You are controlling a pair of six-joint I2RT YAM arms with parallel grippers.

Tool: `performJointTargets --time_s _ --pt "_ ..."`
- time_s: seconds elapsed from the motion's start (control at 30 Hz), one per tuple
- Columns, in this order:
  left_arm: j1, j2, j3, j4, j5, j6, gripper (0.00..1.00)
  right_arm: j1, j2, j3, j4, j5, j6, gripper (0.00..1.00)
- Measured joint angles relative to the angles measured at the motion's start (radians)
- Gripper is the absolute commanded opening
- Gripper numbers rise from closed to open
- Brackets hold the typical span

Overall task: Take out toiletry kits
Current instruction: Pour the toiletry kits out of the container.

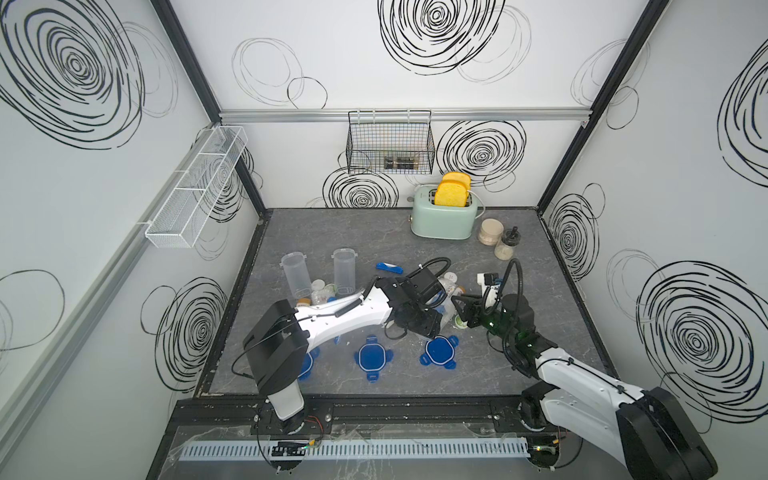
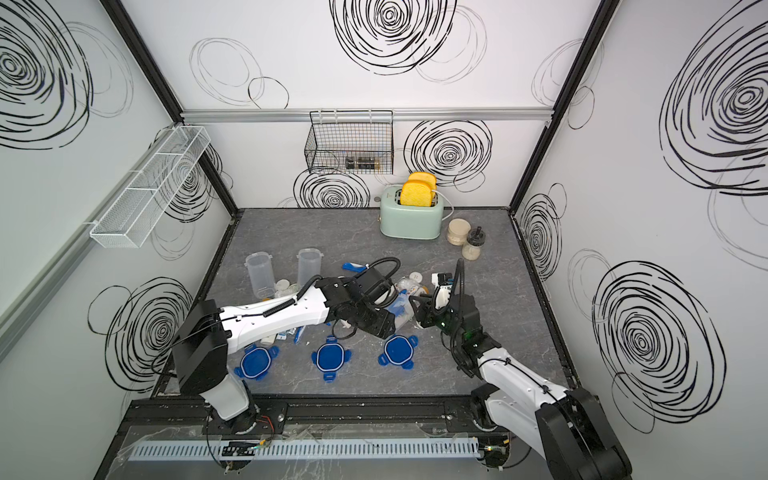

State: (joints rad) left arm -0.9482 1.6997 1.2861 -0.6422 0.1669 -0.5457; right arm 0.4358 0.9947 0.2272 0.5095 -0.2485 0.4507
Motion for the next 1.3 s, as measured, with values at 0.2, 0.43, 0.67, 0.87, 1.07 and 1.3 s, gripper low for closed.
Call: performJointTargets --time_s 0.2,0.43,0.67,0.87,1.07,1.3 --pt "-0.001 -0.031 -0.021 -0.011 -0.001 0.001 0.25 0.0 0.0 0.0 0.0 0.0 0.0 0.46" --pt "-0.012 -0.056 -0.051 -0.016 -0.003 0.002 0.25 0.0 0.0 0.0 0.0 -0.003 -0.003 0.47" --pt "-0.016 -0.077 -0.056 -0.029 -0.003 0.003 0.26 0.0 0.0 0.0 0.0 -0.006 -0.003 0.47" --pt "-0.016 -0.099 -0.06 -0.045 -0.008 0.011 0.25 0.0 0.002 0.0 0.0 -0.006 -0.003 0.47" --pt "-0.014 -0.118 -0.084 -0.051 -0.011 0.015 0.25 0.0 0.002 0.0 0.0 -0.006 -0.003 0.47" --pt "-0.012 -0.147 -0.11 -0.056 -0.01 0.017 0.25 0.0 0.012 0.0 0.0 -0.006 -0.003 0.47"
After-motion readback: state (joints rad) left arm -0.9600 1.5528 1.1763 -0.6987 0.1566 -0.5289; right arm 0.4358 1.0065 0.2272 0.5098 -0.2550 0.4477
